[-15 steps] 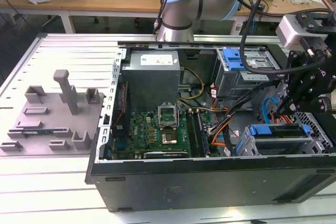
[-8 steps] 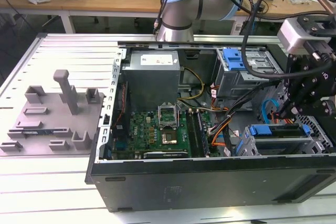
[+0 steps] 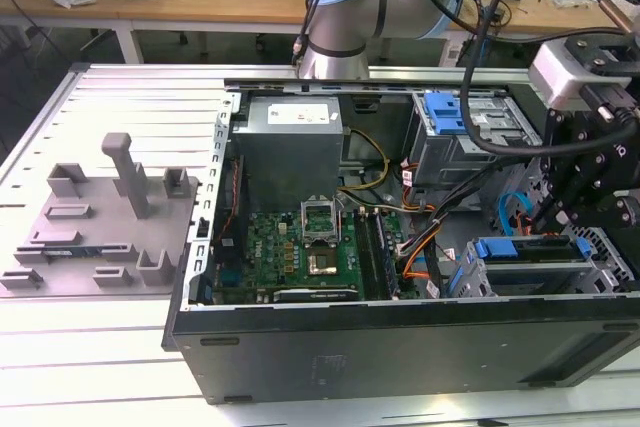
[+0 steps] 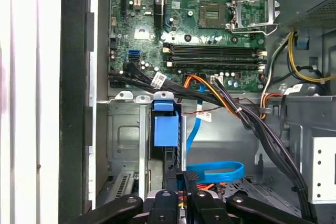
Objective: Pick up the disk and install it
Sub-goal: 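Insert the second disk wire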
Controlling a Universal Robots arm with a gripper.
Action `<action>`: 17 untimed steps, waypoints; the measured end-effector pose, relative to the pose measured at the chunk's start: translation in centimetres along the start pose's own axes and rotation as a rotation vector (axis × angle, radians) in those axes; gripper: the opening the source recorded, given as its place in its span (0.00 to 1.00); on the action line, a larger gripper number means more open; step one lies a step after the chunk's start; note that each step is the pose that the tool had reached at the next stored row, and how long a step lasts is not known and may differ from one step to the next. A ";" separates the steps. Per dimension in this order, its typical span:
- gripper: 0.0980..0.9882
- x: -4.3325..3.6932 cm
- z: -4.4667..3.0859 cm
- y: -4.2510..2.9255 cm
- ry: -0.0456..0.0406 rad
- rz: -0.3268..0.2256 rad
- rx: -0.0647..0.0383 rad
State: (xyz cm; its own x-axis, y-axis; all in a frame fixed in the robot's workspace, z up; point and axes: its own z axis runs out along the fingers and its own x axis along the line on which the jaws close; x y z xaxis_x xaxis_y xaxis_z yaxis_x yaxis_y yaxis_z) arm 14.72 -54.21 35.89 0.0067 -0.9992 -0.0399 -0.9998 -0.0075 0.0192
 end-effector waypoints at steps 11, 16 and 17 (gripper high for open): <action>0.07 0.03 0.73 -0.01 0.0057 -0.001 0.017; 0.07 0.04 0.93 -0.01 0.0056 -0.001 0.017; 0.07 0.04 0.97 -0.01 0.0056 -0.001 0.017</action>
State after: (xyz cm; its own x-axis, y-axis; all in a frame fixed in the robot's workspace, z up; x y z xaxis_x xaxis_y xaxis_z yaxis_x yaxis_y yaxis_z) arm 14.71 -54.21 34.92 0.0077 -0.9994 -0.0343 -1.0000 -0.0077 0.0017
